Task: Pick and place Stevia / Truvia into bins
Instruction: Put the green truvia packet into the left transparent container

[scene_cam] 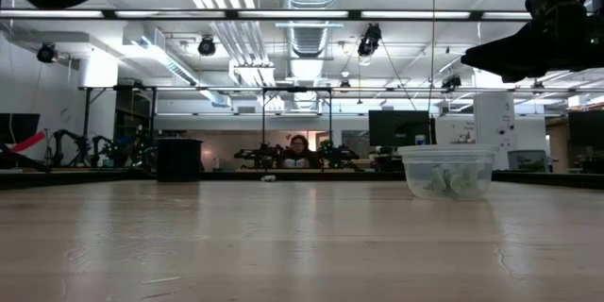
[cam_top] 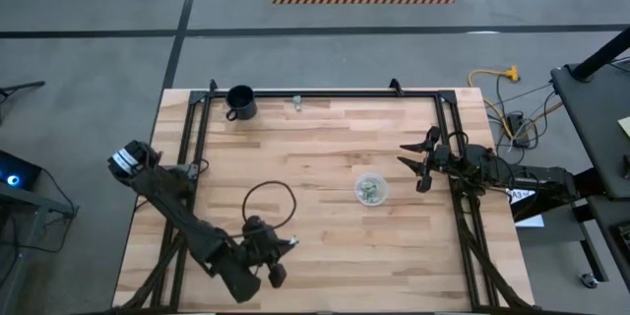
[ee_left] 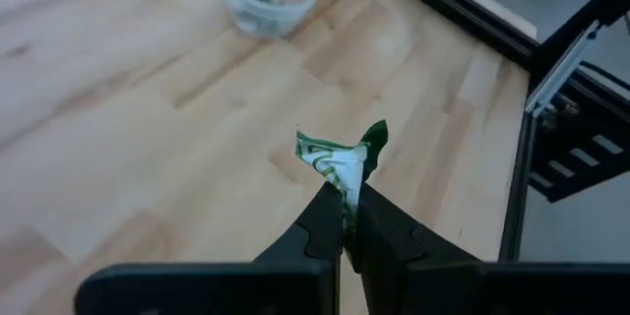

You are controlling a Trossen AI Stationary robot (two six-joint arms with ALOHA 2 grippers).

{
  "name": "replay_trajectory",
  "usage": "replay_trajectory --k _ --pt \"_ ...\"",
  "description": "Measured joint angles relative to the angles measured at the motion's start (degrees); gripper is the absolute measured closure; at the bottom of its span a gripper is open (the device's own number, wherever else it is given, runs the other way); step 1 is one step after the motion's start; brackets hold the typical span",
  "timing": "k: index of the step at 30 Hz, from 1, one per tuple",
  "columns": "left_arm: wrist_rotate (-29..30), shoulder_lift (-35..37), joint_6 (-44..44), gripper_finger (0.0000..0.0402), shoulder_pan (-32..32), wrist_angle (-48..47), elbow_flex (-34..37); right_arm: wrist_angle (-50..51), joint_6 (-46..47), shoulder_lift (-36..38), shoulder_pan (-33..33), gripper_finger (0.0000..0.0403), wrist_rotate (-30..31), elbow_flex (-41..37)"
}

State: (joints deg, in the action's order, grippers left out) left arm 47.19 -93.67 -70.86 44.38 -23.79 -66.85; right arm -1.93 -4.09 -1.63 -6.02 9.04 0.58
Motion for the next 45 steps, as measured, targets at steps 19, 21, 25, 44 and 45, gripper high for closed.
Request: replay_trajectory --k 19,21,25,44,45 --pt "-14.1 -14.9 -36.9 0.0400 5.3 -48.4 -24.5 0.0 0.0 0.0 0.0 0.0250 0.0 0.0" --pt "-17.2 -16.9 -39.2 0.0400 5.5 -52.8 -28.1 0.0 0.0 0.0 0.0 0.0250 0.0 0.0" --pt "-23.6 -21.4 -43.4 0.0400 5.6 -62.5 -33.9 0.0 0.0 0.0 0.0 0.0250 0.0 0.0" --pt "-36.2 -23.6 -47.1 0.0399 5.5 -66.2 -34.3 0.0 0.0 0.0 0.0 0.0250 0.0 0.0" --pt "-36.2 -23.6 -47.1 0.0397 5.5 -66.2 -34.0 0.0 0.0 0.0 0.0 0.0250 0.0 0.0"
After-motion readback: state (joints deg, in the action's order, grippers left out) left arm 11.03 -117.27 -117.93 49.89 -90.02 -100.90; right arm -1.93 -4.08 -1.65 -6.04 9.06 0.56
